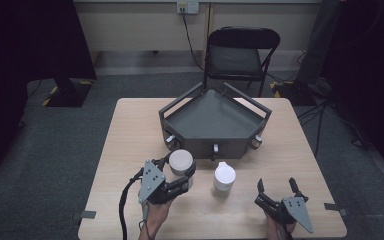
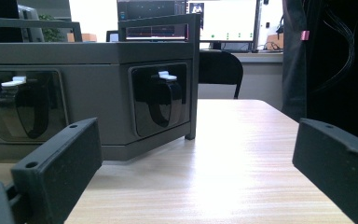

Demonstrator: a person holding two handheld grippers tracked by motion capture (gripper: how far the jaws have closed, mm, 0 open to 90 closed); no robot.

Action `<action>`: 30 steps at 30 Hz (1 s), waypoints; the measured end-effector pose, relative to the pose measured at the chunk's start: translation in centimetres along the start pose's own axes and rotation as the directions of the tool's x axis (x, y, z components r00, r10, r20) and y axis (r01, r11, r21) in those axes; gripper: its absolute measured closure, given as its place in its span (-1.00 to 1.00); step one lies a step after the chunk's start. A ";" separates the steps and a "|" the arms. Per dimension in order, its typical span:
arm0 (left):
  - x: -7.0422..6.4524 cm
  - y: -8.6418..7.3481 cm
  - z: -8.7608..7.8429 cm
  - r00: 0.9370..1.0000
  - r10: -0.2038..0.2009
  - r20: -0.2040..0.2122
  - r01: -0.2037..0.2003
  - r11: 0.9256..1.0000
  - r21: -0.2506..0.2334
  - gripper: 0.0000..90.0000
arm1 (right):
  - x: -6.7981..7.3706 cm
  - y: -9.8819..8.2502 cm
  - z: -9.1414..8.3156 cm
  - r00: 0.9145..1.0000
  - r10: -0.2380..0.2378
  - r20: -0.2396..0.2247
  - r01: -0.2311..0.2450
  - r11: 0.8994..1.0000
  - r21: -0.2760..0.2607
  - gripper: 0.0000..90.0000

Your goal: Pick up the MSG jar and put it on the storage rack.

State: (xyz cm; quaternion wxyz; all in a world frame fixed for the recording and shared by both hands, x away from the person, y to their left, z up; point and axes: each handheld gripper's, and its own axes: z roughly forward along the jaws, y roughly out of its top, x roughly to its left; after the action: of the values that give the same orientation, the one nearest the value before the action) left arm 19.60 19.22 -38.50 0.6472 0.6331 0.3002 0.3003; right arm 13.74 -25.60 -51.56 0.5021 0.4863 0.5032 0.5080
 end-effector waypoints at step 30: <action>1.4 5.5 10.4 0.987 -0.013 -0.161 0.018 0.999 0.028 -0.24 | 0.1 0.0 0.0 1.000 -0.001 0.008 0.001 1.000 -0.001 -0.99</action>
State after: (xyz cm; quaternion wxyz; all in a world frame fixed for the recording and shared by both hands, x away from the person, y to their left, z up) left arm 28.44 13.81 -32.87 0.6137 0.6140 0.3607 0.3410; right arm 13.74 -25.47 -51.58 0.5046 0.4879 0.5012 0.5061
